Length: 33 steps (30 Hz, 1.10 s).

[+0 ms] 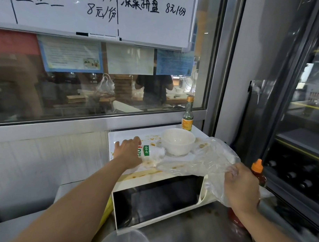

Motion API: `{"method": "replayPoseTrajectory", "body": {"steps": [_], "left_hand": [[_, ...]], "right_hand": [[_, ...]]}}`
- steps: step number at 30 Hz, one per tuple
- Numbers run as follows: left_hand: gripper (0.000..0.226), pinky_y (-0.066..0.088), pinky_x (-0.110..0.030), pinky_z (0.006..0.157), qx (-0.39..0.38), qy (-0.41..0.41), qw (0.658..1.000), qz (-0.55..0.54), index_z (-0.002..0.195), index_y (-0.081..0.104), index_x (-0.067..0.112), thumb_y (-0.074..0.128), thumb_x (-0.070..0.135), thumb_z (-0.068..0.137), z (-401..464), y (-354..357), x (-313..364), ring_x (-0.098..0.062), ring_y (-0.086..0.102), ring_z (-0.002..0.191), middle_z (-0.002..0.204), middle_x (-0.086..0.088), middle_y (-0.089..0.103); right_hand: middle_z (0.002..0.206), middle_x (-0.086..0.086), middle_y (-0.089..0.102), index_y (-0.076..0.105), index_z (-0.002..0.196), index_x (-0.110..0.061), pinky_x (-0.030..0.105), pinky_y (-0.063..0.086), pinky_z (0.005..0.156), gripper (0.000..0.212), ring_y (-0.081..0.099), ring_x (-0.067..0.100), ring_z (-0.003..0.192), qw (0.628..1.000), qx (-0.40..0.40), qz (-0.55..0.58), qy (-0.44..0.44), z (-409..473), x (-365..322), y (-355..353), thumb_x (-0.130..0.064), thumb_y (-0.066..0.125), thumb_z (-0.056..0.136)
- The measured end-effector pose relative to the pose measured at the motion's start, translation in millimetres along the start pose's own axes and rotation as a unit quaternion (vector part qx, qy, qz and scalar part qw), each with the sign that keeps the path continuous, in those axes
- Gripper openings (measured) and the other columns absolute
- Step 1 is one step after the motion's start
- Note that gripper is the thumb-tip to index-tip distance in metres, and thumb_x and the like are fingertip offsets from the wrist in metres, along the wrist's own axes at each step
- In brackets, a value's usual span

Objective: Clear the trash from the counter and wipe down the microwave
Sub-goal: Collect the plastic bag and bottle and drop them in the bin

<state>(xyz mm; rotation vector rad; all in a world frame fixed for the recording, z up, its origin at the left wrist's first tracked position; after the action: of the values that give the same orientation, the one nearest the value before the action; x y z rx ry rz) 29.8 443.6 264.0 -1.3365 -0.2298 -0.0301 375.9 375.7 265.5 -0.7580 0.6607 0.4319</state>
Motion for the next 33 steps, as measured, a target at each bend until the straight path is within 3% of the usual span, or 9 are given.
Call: {"method": "replayPoseTrajectory", "body": {"steps": [6, 10, 15, 19, 24, 28, 33], "left_hand": [[0.053, 0.037, -0.036, 0.094, 0.041, -0.029, 0.997, -0.06, 0.12, 0.041, 0.023, 0.071, 0.032, 0.077, -15.0, -21.5, -7.9, -0.017, 0.056, 0.099, 0.111, 0.002, 0.061], [0.055, 0.042, -0.036, 0.095, 0.034, -0.034, 0.995, -0.085, 0.119, 0.04, 0.024, 0.073, 0.034, 0.077, -32.3, -37.5, -6.3, -0.015, 0.057, 0.098, 0.113, 0.003, 0.06], [0.055, 0.044, -0.038, 0.095, 0.028, -0.044, 0.993, -0.107, 0.117, 0.041, 0.026, 0.075, 0.036, 0.075, -60.5, -57.0, 2.0, -0.014, 0.057, 0.094, 0.111, 0.003, 0.061], [0.057, 0.044, -0.036, 0.09, 0.033, -0.048, 0.991, -0.119, 0.117, 0.042, 0.025, 0.076, 0.037, 0.073, -88.7, -73.3, 14.2, -0.014, 0.053, 0.087, 0.107, 0.004, 0.061], [0.055, 0.051, -0.037, 0.083, 0.028, -0.057, 0.987, -0.149, 0.112, 0.042, 0.026, 0.077, 0.036, 0.071, -132.5, -91.8, 36.7, -0.016, 0.056, 0.086, 0.098, 0.005, 0.057], [0.054, 0.05, -0.03, 0.072, 0.034, -0.059, 0.985, -0.159, 0.111, 0.042, 0.026, 0.078, 0.035, 0.071, -175.1, -105.4, 59.0, -0.015, 0.056, 0.083, 0.094, 0.006, 0.054], [0.051, 0.05, -0.03, 0.067, 0.04, -0.078, 0.981, -0.172, 0.102, 0.039, 0.028, 0.078, 0.03, 0.069, -234.8, -112.9, 85.1, -0.017, 0.057, 0.083, 0.097, 0.003, 0.058]], "right_hand": [[0.063, 0.005, 0.05, 0.044, 0.065, -0.012, 0.03, 0.04, 0.053, 0.025, 0.056, 0.03, 0.063, 1.0, -0.002, 0.002, 0.009, -4.1, -3.1, -7.1, 0.0, 0.055, 0.084], [0.063, 0.005, 0.051, 0.045, 0.066, -0.01, 0.032, 0.042, 0.054, 0.022, 0.055, 0.03, 0.064, 1.0, -0.004, 0.006, 0.022, -9.9, -7.5, -17.0, -0.001, 0.054, 0.084], [0.073, 0.01, 0.054, 0.047, 0.071, -0.01, 0.027, 0.031, 0.054, 0.017, 0.053, 0.029, 0.068, 1.0, 0.001, 0.017, 0.026, -17.8, -20.4, -41.6, -0.001, 0.052, 0.085], [0.078, 0.015, 0.058, 0.054, 0.077, -0.003, 0.03, 0.034, 0.06, 0.011, 0.055, 0.031, 0.074, 0.999, -0.003, 0.017, 0.028, -26.3, -28.3, -70.4, -0.004, 0.052, 0.088], [0.075, 0.014, 0.057, 0.042, 0.068, -0.01, 0.03, 0.034, 0.06, 0.023, 0.056, 0.033, 0.075, 0.999, 0.005, 0.036, 0.036, -37.3, -24.8, -108.3, -0.003, 0.051, 0.088], [0.087, 0.018, 0.064, 0.058, 0.084, -0.003, 0.035, 0.042, 0.063, 0.007, 0.058, 0.037, 0.082, 0.998, -0.001, 0.044, 0.039, -43.0, -15.2, -141.9, -0.004, 0.052, 0.087], [0.099, 0.021, 0.065, 0.06, 0.108, 0.001, 0.034, 0.038, 0.066, 0.024, 0.059, 0.038, 0.088, 0.998, -0.016, 0.039, 0.05, -52.8, 8.3, -189.5, -0.008, 0.051, 0.088]]}}
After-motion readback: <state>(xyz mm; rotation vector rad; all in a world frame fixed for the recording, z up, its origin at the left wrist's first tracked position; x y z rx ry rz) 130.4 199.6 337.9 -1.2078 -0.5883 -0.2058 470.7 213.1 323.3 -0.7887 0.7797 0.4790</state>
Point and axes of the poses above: each hand's wrist, its own z-axis towards the middle knuckle, its own y-axis out of the palm, x = y × z, the point moved 9 cm from there along z, towards the middle knuckle
